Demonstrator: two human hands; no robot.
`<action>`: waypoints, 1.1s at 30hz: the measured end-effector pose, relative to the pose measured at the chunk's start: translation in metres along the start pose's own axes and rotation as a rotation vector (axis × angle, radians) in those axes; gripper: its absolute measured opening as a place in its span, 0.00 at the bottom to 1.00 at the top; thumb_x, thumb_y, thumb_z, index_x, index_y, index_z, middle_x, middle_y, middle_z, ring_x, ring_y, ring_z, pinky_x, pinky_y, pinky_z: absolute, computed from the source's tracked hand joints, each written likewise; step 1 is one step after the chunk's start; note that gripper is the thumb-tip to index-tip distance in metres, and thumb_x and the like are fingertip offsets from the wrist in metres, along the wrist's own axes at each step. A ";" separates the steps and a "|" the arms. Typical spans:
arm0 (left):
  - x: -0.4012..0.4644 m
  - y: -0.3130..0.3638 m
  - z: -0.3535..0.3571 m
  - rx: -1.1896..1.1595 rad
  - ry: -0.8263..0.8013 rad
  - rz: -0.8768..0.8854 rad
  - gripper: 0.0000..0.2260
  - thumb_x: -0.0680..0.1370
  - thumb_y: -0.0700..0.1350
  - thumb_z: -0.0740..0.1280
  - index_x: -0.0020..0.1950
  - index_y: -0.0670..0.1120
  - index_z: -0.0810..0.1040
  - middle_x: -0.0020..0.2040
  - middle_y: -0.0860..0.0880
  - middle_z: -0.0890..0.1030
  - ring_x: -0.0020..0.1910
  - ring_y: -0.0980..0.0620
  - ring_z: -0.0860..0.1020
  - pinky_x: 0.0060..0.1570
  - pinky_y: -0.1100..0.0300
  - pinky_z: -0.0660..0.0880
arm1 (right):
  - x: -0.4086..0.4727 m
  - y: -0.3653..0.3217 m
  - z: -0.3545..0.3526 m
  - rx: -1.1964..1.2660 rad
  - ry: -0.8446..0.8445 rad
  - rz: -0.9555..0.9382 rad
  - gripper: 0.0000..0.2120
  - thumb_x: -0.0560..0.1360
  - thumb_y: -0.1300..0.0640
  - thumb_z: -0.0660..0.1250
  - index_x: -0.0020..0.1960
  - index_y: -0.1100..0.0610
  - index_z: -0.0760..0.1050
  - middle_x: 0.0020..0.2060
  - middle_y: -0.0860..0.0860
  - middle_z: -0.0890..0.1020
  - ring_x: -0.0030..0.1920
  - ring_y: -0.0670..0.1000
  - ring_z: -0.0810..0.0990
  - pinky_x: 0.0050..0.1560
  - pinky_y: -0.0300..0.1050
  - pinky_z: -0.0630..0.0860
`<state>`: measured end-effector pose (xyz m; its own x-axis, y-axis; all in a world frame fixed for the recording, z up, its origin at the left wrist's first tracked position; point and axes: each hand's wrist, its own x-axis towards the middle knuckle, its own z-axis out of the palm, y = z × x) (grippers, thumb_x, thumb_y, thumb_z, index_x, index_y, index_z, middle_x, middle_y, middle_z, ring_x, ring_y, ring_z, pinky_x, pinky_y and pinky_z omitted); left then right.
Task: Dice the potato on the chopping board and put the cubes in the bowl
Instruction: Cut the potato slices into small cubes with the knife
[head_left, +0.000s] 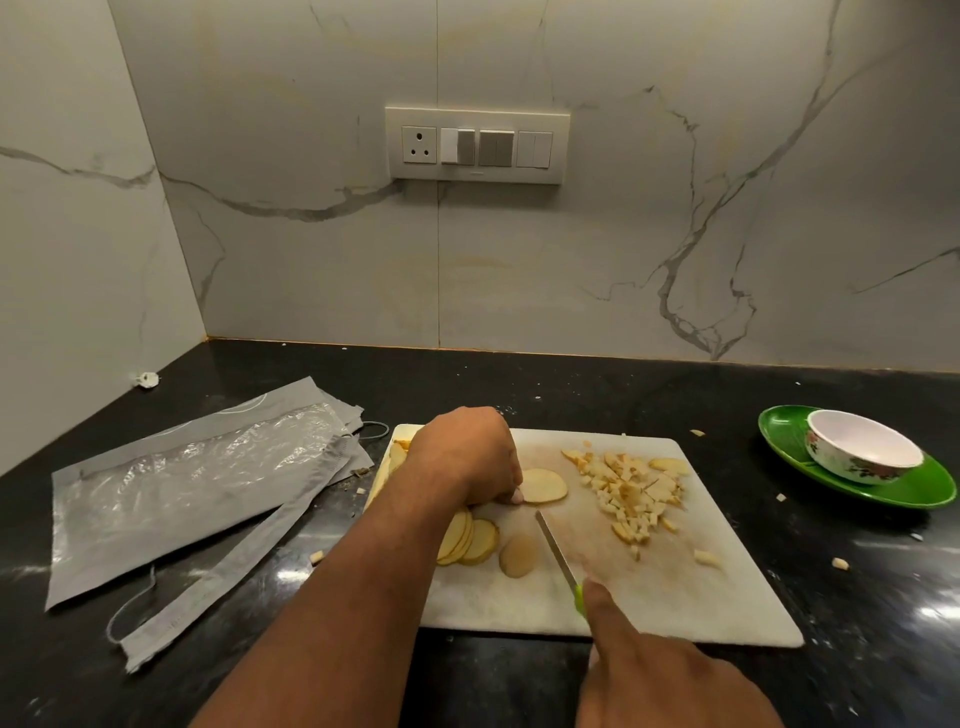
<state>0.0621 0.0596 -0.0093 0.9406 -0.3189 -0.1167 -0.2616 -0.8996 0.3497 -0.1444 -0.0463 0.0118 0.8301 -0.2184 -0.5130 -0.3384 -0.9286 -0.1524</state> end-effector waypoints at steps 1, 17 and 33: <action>0.000 0.000 0.000 -0.004 -0.003 -0.005 0.12 0.72 0.52 0.80 0.53 0.51 0.87 0.46 0.52 0.86 0.47 0.52 0.83 0.55 0.51 0.82 | -0.004 0.000 -0.002 -0.003 0.048 -0.020 0.35 0.83 0.40 0.54 0.78 0.38 0.33 0.76 0.54 0.61 0.73 0.55 0.67 0.70 0.48 0.63; -0.004 0.000 -0.003 -0.048 -0.010 -0.007 0.10 0.73 0.51 0.80 0.51 0.50 0.88 0.45 0.52 0.86 0.47 0.52 0.83 0.54 0.51 0.83 | 0.008 -0.004 0.007 -0.010 0.187 -0.079 0.35 0.80 0.45 0.55 0.80 0.39 0.39 0.66 0.52 0.74 0.64 0.54 0.75 0.62 0.47 0.70; -0.005 0.000 -0.002 -0.033 -0.001 -0.040 0.08 0.72 0.50 0.80 0.49 0.50 0.89 0.42 0.52 0.87 0.45 0.53 0.84 0.52 0.52 0.83 | 0.026 -0.017 0.004 0.005 0.398 -0.175 0.29 0.79 0.51 0.53 0.79 0.44 0.52 0.60 0.51 0.78 0.57 0.54 0.77 0.52 0.48 0.72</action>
<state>0.0582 0.0620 -0.0072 0.9498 -0.2835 -0.1321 -0.2168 -0.9011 0.3754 -0.1192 -0.0345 -0.0023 0.9810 -0.1576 -0.1135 -0.1790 -0.9606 -0.2128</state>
